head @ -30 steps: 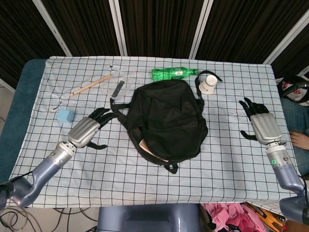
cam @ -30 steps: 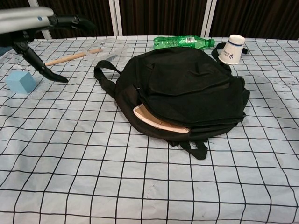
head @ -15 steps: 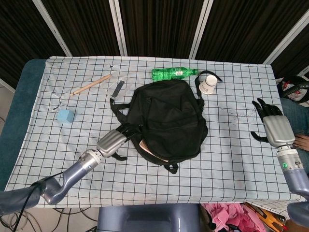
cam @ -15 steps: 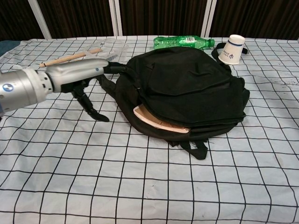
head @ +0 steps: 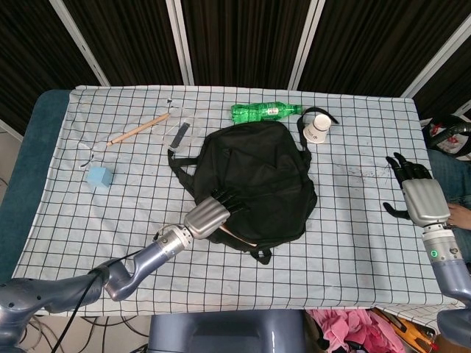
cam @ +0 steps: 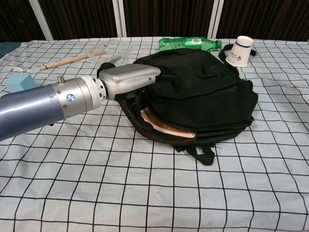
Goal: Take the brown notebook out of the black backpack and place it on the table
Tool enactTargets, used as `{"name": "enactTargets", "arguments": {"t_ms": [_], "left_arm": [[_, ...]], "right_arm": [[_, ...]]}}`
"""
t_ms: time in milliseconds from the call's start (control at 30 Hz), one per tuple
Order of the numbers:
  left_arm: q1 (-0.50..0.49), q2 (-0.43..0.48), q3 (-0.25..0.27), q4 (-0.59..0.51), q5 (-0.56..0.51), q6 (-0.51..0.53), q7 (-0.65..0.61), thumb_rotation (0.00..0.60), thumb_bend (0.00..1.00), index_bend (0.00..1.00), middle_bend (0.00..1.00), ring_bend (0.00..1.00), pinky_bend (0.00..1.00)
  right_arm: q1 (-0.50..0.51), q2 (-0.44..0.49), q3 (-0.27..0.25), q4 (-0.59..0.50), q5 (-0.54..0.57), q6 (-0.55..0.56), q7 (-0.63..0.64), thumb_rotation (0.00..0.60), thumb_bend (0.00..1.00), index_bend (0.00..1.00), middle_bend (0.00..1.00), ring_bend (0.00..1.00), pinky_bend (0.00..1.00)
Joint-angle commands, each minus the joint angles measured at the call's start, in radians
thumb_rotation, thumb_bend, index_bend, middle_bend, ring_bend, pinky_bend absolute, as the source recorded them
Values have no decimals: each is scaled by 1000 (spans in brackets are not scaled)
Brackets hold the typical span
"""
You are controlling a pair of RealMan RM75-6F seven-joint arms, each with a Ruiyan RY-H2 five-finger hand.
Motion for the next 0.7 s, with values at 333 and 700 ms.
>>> {"name": "enactTargets", "arguments": {"t_ms": [333,700], "left_arm": [[-42,-123,-4,163,-5,26,-3,600,184,279,302,24,30],[-73,-166,-1,270,-8,31,-2,600,297,409,409,98,98]], "right_arm": [[-17,15,-1,10,-3,14,23,600,200,0,0,109,123],[-26,5,-6,33,0,9,44,600,199,0,0,109,123]]}}
